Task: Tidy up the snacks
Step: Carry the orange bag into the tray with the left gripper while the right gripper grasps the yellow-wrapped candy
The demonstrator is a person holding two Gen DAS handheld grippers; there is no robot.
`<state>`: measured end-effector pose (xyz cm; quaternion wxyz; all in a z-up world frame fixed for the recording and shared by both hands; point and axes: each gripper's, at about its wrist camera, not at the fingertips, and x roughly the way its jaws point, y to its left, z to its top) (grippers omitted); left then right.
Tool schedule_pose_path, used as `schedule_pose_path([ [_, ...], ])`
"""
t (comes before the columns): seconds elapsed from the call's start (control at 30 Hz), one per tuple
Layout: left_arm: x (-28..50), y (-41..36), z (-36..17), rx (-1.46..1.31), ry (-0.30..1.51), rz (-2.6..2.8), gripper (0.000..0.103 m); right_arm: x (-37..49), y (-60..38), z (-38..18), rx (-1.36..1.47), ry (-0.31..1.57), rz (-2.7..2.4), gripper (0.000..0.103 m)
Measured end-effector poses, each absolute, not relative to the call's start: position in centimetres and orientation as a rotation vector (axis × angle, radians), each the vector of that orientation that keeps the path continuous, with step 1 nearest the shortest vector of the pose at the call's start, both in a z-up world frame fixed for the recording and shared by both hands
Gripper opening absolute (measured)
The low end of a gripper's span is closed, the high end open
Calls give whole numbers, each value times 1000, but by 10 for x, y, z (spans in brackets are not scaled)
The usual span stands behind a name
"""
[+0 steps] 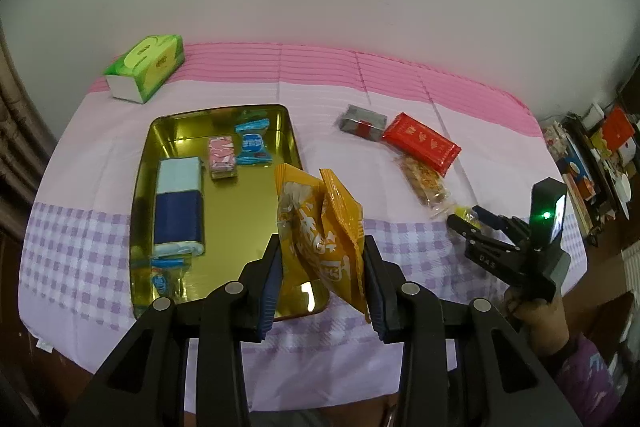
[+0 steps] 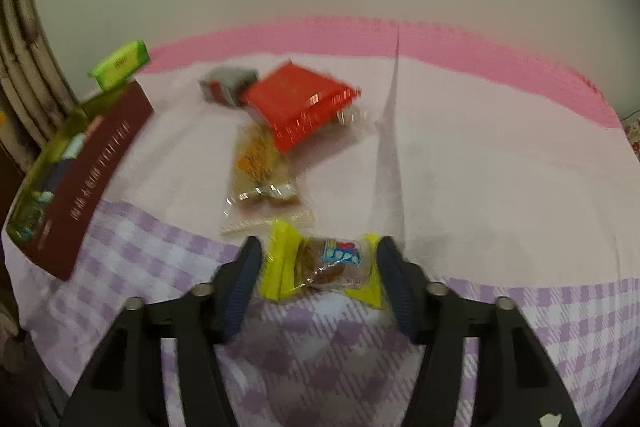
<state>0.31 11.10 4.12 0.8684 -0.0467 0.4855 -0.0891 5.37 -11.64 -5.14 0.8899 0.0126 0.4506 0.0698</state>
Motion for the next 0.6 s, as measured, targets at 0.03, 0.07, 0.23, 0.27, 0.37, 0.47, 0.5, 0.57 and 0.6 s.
schedule_pose_path([
  [0.03,3,112,41,-100,1015,-185,38,53,-116,-50,16,924,146,37],
  [0.07,3,114,41,-100,1013,-181,38,52,-115,-50,10,926,151,30],
  [0.23,4,119,40,-108,1009,-169,38,39,-121,-45,55,907,160,27],
  [0.27,4,120,40,-110,1009,-165,38,35,-123,-45,69,900,157,27],
  [0.37,3,128,39,-118,1000,-149,38,28,-127,-44,92,877,138,27],
  [0.47,3,137,38,-124,991,-132,38,26,-134,-44,117,849,92,27],
  [0.5,3,141,37,-127,987,-126,38,25,-135,-44,119,845,82,27],
  [0.57,3,148,36,-132,976,-112,38,24,-138,-46,120,839,59,27],
  [0.6,3,152,35,-134,974,-102,38,24,-139,-47,118,837,49,27],
])
